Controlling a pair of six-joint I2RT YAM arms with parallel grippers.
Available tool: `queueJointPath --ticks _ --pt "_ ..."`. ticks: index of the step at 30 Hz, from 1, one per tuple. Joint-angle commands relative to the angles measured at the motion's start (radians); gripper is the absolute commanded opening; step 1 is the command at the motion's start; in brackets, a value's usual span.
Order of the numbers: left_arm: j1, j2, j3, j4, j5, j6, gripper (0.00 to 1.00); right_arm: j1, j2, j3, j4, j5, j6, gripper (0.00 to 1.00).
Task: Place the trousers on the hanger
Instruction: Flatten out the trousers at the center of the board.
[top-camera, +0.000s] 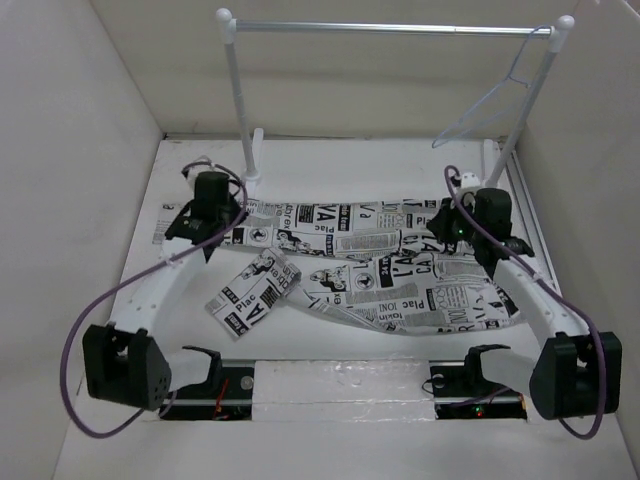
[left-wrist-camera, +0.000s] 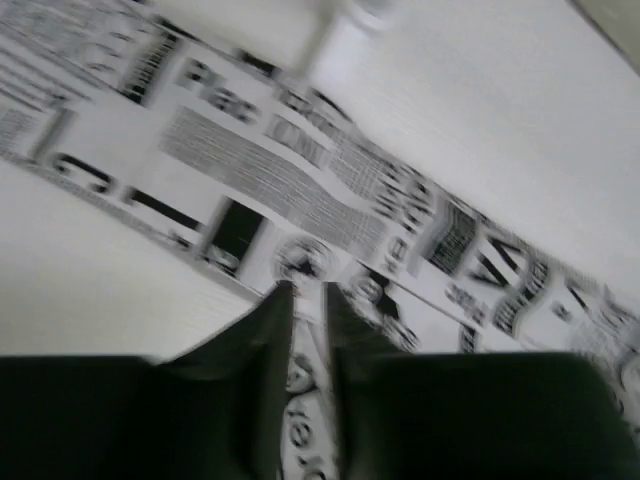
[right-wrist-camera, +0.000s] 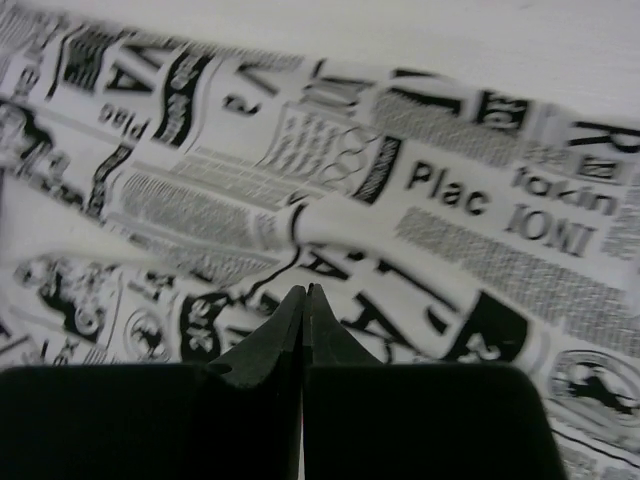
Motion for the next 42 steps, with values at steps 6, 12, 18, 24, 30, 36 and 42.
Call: queueJointPath --ticks 6,12,18,24,30,36,42 --pt "-0.317 -0.303 -0.249 -0.324 -0.005 -0.201 0.01 0.305 -0.133 -0.088 -0.107 -0.06 -0.123 0.0" --pt "-0.639 -0.123 -0.049 -0.623 -0.069 -0.315 0.25 0.457 -0.128 -0.09 -0.121 -0.057 -0.138 0.14" --pt "-0.73 -0.191 -0.13 -0.642 -0.147 -0.829 0.38 0.518 -0.088 -0.036 -0.156 -0.076 -0.209 0.37" --pt "-0.673 -0.593 -0.404 -0.467 -0.153 -1.32 0.36 0.558 -0.142 -0.029 -0.23 -0.113 -0.246 0.37" --pt "-0.673 -0.577 -0.45 -0.631 -0.092 -1.493 0.31 0.606 -0.17 -0.044 -0.276 -0.187 -0.309 0.49" --pt "-0.673 -0.37 -0.438 -0.622 -0.097 -1.615 0.37 0.595 -0.16 -0.006 -0.291 -0.266 -0.387 0.54" --pt "-0.663 -0.214 -0.423 -0.593 -0.081 -1.686 0.45 0.63 -0.171 0.01 -0.283 -0.31 -0.387 0.53"
